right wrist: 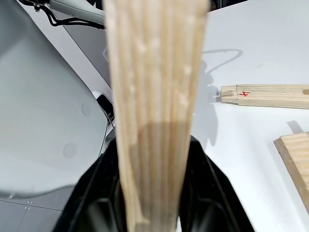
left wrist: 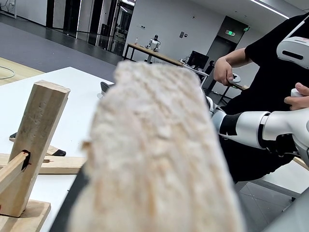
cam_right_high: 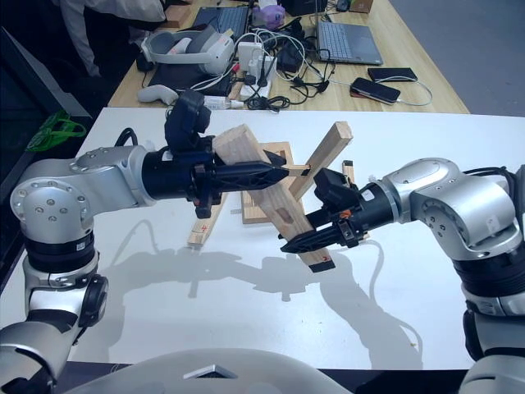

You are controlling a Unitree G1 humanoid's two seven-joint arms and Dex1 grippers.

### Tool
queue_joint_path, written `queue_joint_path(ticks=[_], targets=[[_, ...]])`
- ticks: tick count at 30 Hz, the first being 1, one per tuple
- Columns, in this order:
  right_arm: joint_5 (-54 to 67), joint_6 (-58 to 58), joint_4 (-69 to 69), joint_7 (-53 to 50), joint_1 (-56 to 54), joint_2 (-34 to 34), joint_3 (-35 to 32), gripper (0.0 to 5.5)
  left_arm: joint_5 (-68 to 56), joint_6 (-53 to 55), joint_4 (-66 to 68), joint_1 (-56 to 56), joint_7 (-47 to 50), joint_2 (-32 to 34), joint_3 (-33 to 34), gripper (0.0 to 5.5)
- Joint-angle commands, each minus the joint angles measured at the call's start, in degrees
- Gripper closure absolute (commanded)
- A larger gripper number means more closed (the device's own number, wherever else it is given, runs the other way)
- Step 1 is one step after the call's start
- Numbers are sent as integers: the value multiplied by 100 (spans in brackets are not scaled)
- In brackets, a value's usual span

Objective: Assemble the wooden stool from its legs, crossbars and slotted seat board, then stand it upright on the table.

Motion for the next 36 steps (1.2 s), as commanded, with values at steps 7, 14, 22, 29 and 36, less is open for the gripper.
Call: queue_joint_path(ticks=[7,14,22,29,36], targets=[[-82,-293,369,107,-238,189,-115,400,-116,-243,-101,133,244,82,541,449],[275,-12,536,-44,-279,248,-618,288,-349,-220,-34,158,255,252,792,449],[1006,525,557,-1689,-321,889,-1845,171,-289,-329,177,204,296,520,1109,449],[2697,809,1827,-4972,-1762,2290,-3705,167,-812,-853,635,210,1398,626,2358,449],[1877,-421,3134,-7333,-1950,2625,-4434,167,-668,-1476,795,471,3651,248,2619,449]])
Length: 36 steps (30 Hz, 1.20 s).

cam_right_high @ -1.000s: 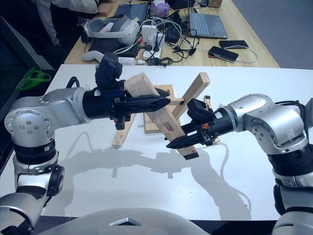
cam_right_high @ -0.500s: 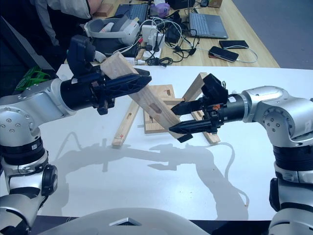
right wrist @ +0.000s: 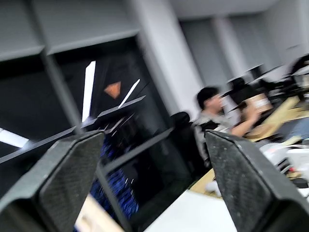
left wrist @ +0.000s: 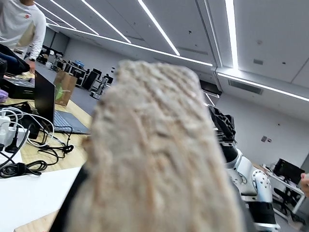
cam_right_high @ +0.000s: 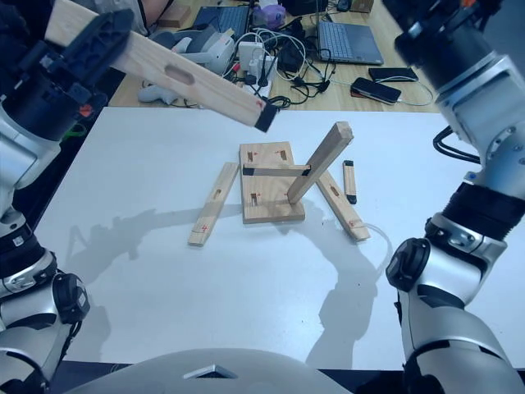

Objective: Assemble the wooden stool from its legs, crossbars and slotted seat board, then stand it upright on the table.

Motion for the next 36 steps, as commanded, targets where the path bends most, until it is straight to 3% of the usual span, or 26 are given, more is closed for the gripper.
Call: queue_joint_path(ticks=[1,9,15,22,36], targets=[[-795,-463,265,-701,400,62,8,167,368,-204,104,265,1416,-240,-43,449],[-1327,-423,-728,-1242,1938,653,263,167,906,-496,-610,927,4293,-1453,-496,449],[-1475,-96,-1362,-1360,2661,844,627,167,419,-431,-1264,1377,5437,-2203,-1178,449],[-1353,65,-1968,-1650,3121,1339,794,167,-49,-333,-1406,1738,5943,-1823,-1430,449],[-1439,-57,-2026,-1796,3147,1574,838,167,219,-989,-965,1580,5984,-2222,-1768,449]])
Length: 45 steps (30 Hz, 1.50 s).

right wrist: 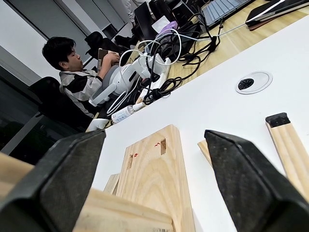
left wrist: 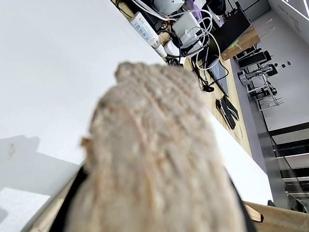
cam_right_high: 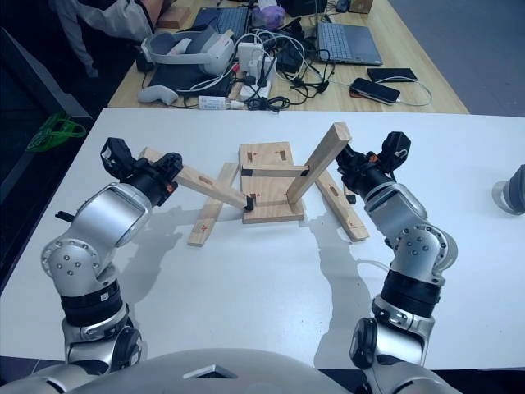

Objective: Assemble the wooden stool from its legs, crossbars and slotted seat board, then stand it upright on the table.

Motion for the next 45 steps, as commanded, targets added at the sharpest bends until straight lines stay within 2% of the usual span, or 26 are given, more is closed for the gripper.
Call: queue_joint_path(ticks=[1,6,17,29,45], targets=[[-58,-38,6,-28,-58,70,60,167,347,-2,294,-173,-173,-33,-221,449],[-65,-63,26,-19,-140,65,15,167,1246,295,346,-224,-718,349,-512,449],[-74,-31,51,-31,-243,60,12,167,1793,507,257,-445,-1396,295,-412,449],[-49,4,48,17,-270,-6,-5,167,2297,1023,618,-927,-3362,960,-367,449],[-30,32,137,73,-371,-111,9,167,3451,1458,470,-612,-4263,1038,-470,449]])
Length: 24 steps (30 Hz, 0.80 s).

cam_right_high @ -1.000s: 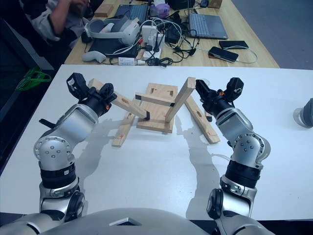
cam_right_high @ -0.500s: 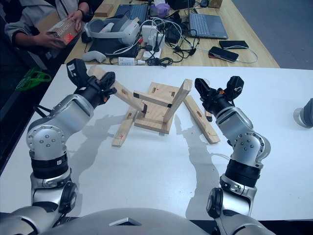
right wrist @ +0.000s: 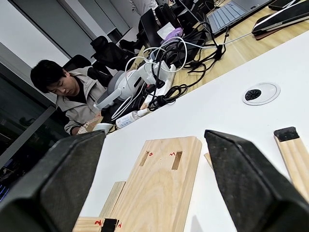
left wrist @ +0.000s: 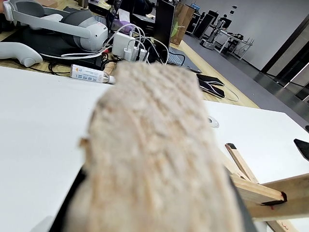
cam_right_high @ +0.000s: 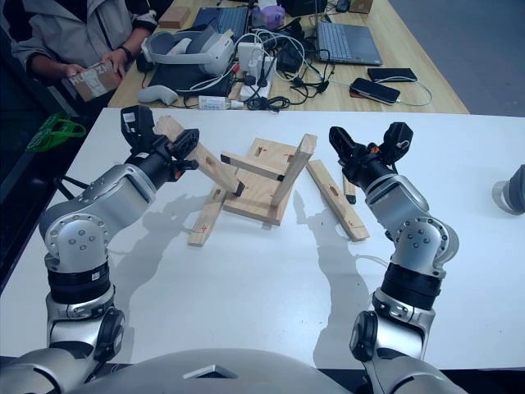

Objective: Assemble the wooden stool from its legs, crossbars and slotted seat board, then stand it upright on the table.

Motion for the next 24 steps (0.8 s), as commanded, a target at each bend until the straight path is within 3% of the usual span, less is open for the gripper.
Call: queue_joint_path(ticks=[1,16,24], targets=[[11,56,8,26,-117,-57,6,167,302,271,11,103,-155,101,-59,449],[-24,-15,-36,259,-124,-51,108,167,740,1333,782,-434,-566,55,-113,449],[-48,-153,-76,352,-69,34,160,167,1134,1542,1274,-1042,-1326,247,-488,449]])
